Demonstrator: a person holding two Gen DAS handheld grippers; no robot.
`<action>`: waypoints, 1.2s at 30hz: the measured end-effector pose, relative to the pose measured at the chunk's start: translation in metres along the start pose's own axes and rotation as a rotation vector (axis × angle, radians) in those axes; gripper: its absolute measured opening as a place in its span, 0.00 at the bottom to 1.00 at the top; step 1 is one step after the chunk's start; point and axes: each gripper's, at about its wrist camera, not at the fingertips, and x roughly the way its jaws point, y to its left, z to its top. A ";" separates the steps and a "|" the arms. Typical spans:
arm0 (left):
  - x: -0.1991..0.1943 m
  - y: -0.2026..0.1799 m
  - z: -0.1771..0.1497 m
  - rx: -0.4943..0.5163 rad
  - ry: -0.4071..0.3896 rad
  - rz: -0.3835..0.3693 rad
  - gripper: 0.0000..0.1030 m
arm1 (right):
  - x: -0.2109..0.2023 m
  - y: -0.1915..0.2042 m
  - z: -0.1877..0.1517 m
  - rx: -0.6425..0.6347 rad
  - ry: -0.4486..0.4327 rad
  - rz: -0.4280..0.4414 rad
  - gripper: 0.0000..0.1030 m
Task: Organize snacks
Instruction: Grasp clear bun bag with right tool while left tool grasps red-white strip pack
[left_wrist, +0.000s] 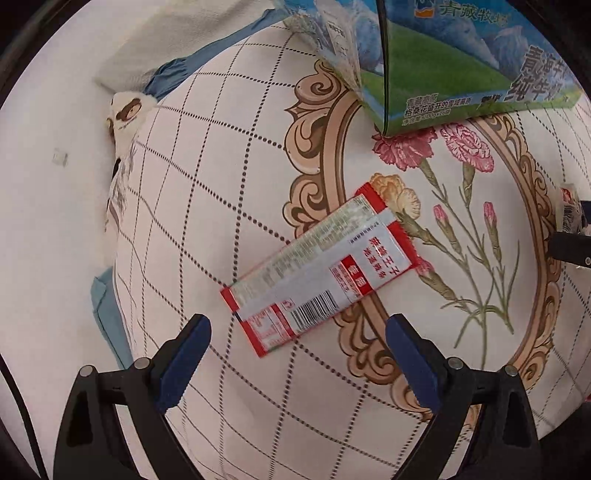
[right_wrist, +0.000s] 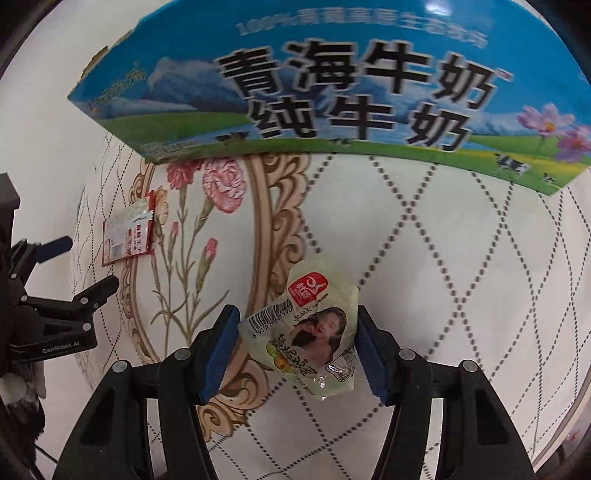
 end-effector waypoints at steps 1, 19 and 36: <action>0.004 -0.001 0.004 0.058 -0.005 0.002 0.94 | 0.004 0.013 0.003 -0.010 0.014 0.000 0.63; 0.059 0.039 -0.003 -0.192 0.225 -0.340 0.80 | 0.030 0.053 -0.015 0.021 0.093 -0.001 0.63; 0.046 0.016 -0.054 -0.516 0.286 -0.470 0.80 | -0.005 0.004 -0.047 0.072 0.076 0.075 0.81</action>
